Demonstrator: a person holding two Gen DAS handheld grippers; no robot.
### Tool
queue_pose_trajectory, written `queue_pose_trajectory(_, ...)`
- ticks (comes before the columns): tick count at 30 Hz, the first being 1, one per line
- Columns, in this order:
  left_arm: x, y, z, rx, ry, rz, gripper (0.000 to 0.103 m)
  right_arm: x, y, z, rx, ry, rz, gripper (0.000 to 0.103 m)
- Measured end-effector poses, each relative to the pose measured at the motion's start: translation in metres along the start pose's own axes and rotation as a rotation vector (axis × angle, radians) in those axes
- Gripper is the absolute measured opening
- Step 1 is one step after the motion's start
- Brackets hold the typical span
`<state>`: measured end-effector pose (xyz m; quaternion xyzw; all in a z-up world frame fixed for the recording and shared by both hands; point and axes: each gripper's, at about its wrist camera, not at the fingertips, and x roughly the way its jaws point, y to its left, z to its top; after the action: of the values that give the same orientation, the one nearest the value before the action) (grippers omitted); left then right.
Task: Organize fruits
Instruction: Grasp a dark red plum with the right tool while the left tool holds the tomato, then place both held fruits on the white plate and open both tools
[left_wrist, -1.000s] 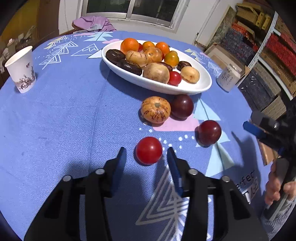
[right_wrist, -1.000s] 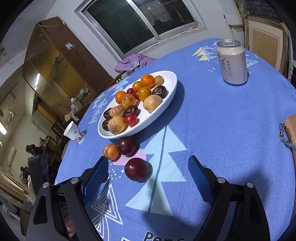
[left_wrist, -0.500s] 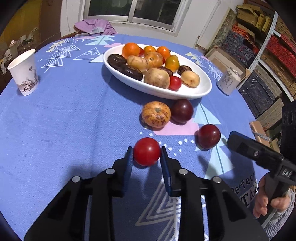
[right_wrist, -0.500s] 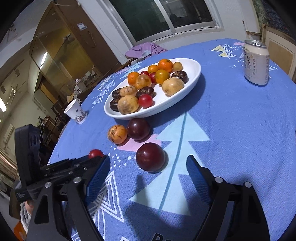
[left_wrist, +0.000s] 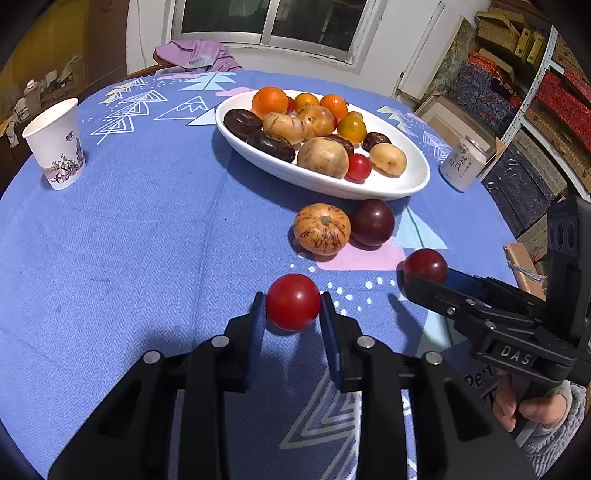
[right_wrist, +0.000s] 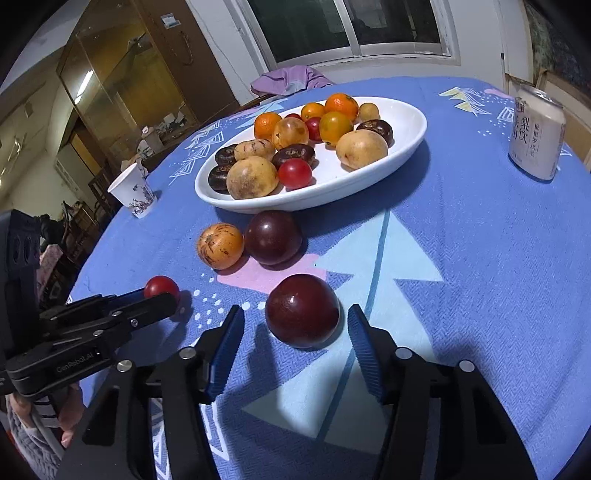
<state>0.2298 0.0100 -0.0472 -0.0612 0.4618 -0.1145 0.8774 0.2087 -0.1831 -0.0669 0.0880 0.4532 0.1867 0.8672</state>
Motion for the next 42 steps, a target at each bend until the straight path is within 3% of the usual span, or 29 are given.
queue_pose_trajectory(6,0.001,-0.004,-0.002,0.026,-0.012,0.045,0.029,0.000,-0.002,-0.001,-0.005,-0.003,-0.015,0.041)
queue_pose_trajectory(16,-0.005,-0.014,-0.006,0.107,-0.091,0.171,0.029,-0.005,-0.002,-0.003,-0.004,-0.015,-0.015,0.039)
queue_pose_trajectory(25,-0.029,-0.022,0.004,0.129,-0.226,0.222,0.029,-0.044,0.001,0.009,-0.011,-0.147,-0.020,0.039)
queue_pose_trajectory(33,-0.022,-0.038,0.042,0.164,-0.253,0.229,0.029,-0.050,-0.006,0.065,0.003,-0.186,-0.047,0.039)
queue_pose_trajectory(42,0.020,-0.045,0.108,0.128,-0.208,0.167,0.028,0.007,-0.014,0.117,0.036,-0.133,-0.076,0.039)
